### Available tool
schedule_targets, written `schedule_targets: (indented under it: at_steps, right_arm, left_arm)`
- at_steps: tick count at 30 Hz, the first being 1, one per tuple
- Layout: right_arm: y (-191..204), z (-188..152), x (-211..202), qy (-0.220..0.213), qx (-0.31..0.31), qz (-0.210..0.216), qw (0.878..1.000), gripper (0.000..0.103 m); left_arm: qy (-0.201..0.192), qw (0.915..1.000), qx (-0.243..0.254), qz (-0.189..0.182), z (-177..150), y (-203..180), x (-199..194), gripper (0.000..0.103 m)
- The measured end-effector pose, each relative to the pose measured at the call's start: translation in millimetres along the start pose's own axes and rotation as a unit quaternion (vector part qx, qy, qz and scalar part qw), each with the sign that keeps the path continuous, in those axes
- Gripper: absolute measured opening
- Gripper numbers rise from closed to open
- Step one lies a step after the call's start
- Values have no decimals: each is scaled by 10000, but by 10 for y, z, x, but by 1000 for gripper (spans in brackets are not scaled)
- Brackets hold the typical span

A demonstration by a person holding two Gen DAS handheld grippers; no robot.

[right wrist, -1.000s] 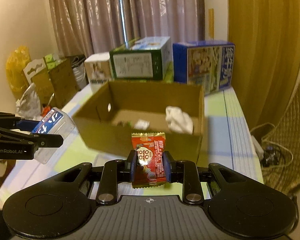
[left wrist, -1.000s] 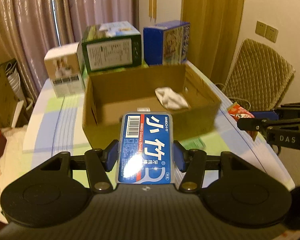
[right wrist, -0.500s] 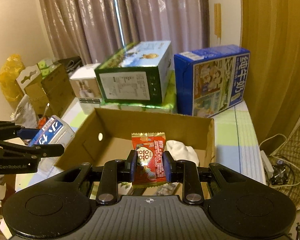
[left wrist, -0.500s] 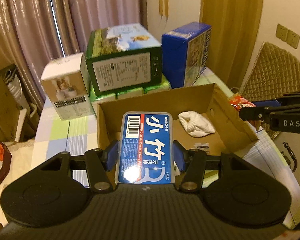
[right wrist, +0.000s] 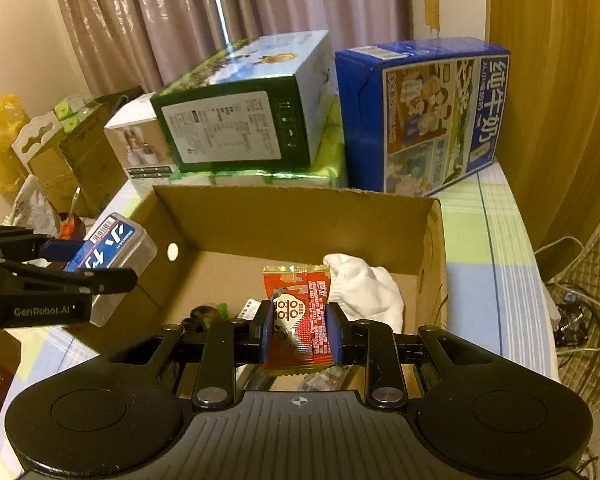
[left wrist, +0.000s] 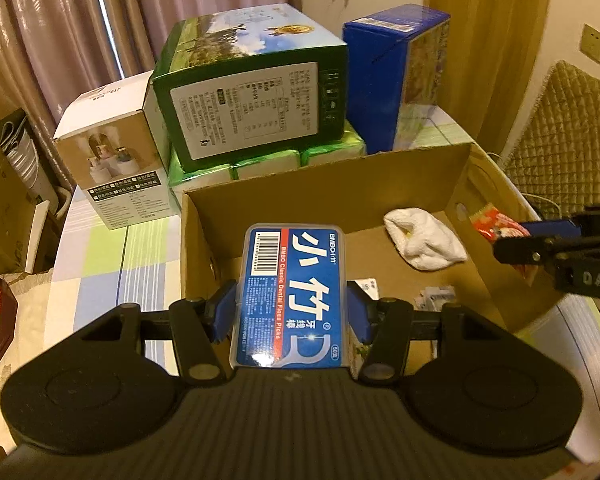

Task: Organize objects
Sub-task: 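Open the left tool to drop the case while the right tool releases the packet, then pull both tools back from the box toward the remaining items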

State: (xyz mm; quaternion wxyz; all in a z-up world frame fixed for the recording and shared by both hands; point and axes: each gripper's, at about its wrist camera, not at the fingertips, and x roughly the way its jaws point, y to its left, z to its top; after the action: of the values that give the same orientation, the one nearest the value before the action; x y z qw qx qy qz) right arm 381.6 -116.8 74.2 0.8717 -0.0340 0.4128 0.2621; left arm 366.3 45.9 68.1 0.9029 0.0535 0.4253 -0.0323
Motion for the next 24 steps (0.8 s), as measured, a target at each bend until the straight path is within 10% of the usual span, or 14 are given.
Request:
schedule_targets:
  at_steps: [3,14,17,24]
  right_arm:
    - [-20,29,38,8,52,6,10000,25]
    - [-14,66,80,-227,137,162,9995,26]
    - [-51,82,21,-446,297,238,9983,65]
    - [-52,-45,-360,-675,382,320,9965,76]
  left_arm:
    - [-63,9999,-118,52,72,51,94,75]
    - [-250,9996,-102,20,35,132,-20,75]
    - [-297,9995,-112,18,-2,145,-89,75]
    - [-503,9983,-273,-94,-194,158,-389,77]
